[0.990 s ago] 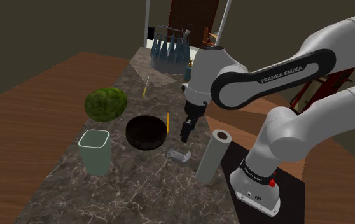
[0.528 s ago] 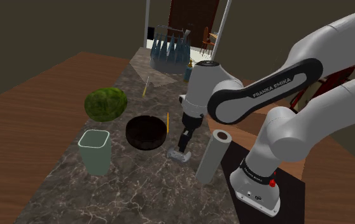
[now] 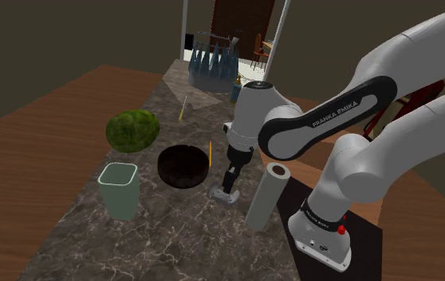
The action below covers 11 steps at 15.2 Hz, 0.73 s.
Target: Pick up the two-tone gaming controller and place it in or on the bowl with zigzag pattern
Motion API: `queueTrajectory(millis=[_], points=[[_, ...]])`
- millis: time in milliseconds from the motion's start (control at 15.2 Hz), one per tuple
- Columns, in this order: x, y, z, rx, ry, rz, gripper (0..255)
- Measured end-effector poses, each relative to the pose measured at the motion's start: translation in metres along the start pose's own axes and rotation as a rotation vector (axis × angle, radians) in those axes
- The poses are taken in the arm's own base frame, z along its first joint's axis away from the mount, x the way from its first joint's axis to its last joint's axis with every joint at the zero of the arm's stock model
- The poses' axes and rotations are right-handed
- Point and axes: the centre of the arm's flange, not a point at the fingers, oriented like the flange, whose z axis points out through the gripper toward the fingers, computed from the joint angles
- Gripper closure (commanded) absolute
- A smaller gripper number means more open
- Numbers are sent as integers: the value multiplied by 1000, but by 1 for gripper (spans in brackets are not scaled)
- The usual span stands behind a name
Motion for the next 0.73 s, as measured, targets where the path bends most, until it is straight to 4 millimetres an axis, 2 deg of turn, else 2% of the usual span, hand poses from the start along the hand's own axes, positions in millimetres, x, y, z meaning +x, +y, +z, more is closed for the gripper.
queueTrajectory(millis=[66,660,726], points=[[0,0,0,0,0,0,255],[0,0,0,0,0,0,255],[0,0,0,0,0,0,0]])
